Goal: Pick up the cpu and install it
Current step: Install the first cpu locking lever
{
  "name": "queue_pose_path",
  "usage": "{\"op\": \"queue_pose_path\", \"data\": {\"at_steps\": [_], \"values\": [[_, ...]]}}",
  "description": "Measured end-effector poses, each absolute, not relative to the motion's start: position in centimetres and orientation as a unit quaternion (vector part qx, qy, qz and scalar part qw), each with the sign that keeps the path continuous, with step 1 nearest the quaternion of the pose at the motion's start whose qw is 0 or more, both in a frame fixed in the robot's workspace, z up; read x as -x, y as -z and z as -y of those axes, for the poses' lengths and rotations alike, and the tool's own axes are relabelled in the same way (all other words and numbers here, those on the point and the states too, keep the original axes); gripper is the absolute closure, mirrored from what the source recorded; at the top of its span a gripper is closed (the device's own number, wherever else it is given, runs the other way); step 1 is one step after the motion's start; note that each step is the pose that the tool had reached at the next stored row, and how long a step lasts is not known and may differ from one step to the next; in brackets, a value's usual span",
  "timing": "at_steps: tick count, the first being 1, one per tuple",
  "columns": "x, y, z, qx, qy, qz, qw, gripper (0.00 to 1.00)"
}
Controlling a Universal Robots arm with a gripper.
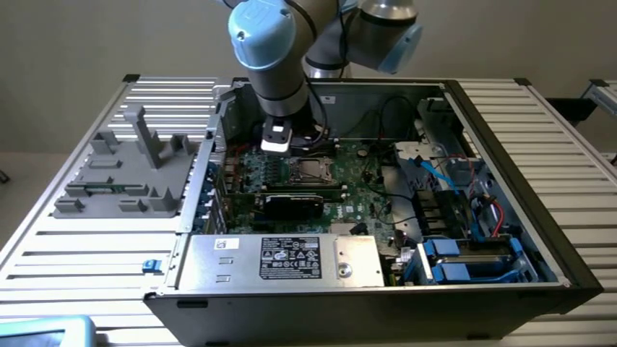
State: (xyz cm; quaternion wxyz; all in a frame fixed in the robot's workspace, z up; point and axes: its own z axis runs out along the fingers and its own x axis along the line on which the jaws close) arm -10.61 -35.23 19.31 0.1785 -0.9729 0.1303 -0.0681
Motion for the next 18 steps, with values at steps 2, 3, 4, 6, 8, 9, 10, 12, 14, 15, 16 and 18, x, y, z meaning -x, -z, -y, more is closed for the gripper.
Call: {"op": "queue_pose_path", "data": {"at_steps": [2, 3, 4, 6, 8, 9, 10, 12, 14, 15, 16, 18], "values": [[10.50, -19.30, 35.24, 0.973, 0.068, -0.131, 0.178, 0.89], [10.45, -19.29, 35.25, 0.973, 0.068, -0.131, 0.178, 0.89], [10.41, -19.28, 35.26, 0.973, 0.068, -0.131, 0.178, 0.89], [10.32, -19.27, 35.28, 0.973, 0.069, -0.131, 0.177, 0.89], [10.25, -19.26, 35.29, 0.973, 0.069, -0.131, 0.176, 0.89], [10.21, -19.25, 35.29, 0.973, 0.069, -0.131, 0.175, 0.89], [10.16, -19.25, 35.29, 0.973, 0.069, -0.131, 0.175, 0.89], [10.07, -19.23, 35.29, 0.974, 0.069, -0.131, 0.173, 0.89], [10.02, -19.22, 35.29, 0.974, 0.069, -0.131, 0.172, 0.89], [10.00, -19.21, 35.29, 0.974, 0.070, -0.131, 0.170, 0.89], [9.98, -19.20, 35.29, 0.974, 0.070, -0.131, 0.169, 0.89], [9.95, -19.18, 35.29, 0.975, 0.070, -0.131, 0.165, 0.89]]}}
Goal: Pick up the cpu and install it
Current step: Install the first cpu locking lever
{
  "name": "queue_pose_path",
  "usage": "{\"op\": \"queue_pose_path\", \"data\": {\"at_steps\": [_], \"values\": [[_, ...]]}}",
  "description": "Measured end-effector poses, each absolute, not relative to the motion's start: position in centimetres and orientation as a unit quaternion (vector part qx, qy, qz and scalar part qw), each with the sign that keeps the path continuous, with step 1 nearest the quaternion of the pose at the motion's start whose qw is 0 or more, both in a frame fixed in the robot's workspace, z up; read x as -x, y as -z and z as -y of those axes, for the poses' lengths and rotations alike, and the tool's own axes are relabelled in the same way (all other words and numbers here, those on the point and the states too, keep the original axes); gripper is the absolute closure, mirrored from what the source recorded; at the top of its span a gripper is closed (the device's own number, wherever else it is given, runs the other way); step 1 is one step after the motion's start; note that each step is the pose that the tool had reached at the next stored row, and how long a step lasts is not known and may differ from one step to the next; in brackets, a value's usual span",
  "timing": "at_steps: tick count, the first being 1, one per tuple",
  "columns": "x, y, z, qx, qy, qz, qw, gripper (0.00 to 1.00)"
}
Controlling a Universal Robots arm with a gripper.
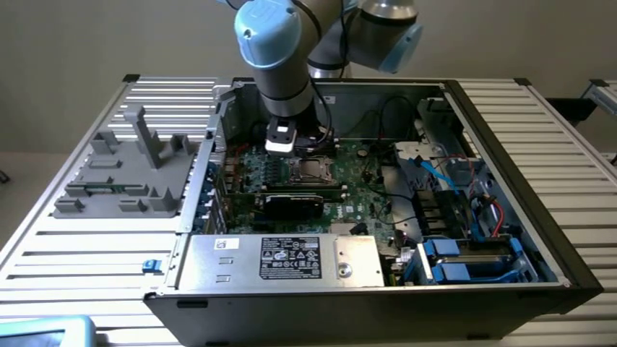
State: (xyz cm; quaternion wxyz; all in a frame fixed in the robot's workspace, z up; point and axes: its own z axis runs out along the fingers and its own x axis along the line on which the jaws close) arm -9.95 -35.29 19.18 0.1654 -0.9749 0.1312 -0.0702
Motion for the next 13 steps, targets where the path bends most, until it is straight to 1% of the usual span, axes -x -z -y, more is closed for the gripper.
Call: {"op": "queue_pose_path", "data": {"at_steps": [7, 13], "values": [[9.9, -19.3, 35.3, 0.975, 0.070, -0.131, 0.163, 0.89], [11.4, -21.1, 35.3, 0.975, 0.070, -0.131, 0.165, 0.89]]}}
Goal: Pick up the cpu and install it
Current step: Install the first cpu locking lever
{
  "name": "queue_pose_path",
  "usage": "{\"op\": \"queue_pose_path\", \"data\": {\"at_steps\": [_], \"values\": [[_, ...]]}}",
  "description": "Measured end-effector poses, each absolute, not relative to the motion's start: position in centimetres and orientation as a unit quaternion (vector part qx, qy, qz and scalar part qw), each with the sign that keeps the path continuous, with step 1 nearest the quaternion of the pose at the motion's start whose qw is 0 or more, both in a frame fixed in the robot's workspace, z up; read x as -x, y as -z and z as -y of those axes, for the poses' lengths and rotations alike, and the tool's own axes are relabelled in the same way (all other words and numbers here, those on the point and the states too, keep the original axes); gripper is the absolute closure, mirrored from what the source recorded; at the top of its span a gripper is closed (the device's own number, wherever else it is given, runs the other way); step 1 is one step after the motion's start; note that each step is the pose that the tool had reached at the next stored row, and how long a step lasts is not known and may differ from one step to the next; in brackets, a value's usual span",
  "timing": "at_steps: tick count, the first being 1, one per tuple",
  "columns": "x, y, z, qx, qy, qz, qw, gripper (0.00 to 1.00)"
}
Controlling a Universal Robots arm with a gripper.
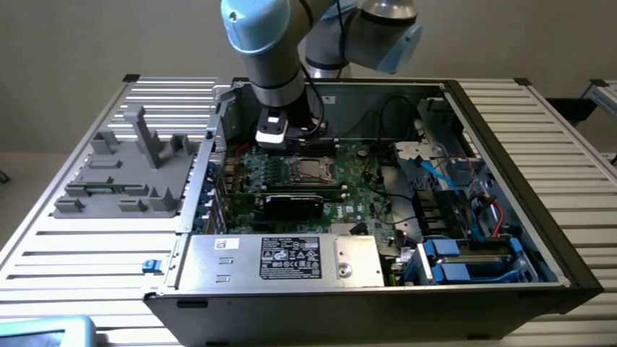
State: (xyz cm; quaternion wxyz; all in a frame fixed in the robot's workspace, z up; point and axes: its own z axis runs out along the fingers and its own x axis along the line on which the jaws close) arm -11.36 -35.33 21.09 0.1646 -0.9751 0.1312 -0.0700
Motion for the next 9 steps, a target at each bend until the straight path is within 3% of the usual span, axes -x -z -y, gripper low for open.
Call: {"op": "queue_pose_path", "data": {"at_steps": [9], "values": [[12.63, -20.99, 35.10, 0.975, 0.077, -0.130, 0.165, 0.89]]}}
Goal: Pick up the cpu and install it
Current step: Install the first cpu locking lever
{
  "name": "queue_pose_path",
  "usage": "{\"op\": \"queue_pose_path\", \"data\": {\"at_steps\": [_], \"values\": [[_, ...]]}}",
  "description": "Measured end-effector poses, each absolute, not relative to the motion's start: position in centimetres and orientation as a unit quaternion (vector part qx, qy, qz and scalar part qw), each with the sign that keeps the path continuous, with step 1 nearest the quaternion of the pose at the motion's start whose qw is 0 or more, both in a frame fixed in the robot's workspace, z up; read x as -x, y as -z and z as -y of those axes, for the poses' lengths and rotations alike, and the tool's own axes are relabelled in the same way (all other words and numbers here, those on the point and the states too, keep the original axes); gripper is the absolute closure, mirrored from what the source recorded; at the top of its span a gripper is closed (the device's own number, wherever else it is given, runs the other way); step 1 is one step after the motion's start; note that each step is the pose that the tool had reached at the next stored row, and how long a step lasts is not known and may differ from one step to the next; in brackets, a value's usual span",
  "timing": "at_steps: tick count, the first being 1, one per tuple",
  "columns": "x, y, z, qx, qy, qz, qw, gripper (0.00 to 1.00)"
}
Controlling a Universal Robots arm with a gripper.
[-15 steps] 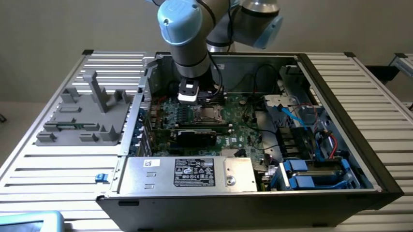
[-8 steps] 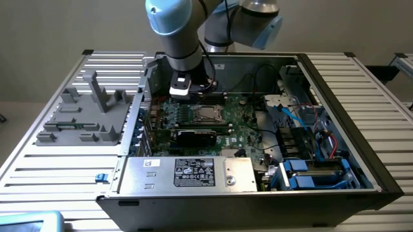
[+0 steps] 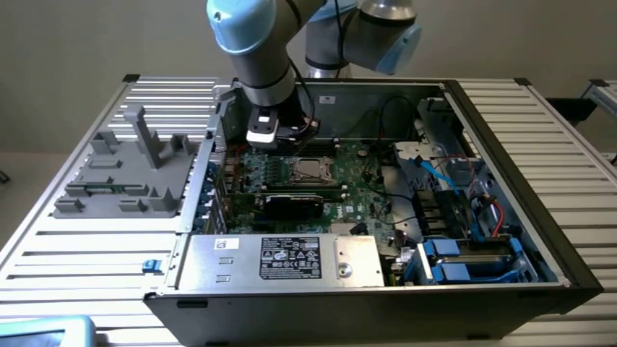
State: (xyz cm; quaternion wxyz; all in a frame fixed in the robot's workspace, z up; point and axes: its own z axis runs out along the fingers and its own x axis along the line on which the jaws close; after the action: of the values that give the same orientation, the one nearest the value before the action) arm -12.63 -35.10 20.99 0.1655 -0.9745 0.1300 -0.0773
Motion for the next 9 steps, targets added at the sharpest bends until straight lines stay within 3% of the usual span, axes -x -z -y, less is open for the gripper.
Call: {"op": "queue_pose_path", "data": {"at_steps": [9], "values": [[13.08, -20.27, 35.00, 0.974, 0.084, -0.129, 0.166, 0.89]]}}
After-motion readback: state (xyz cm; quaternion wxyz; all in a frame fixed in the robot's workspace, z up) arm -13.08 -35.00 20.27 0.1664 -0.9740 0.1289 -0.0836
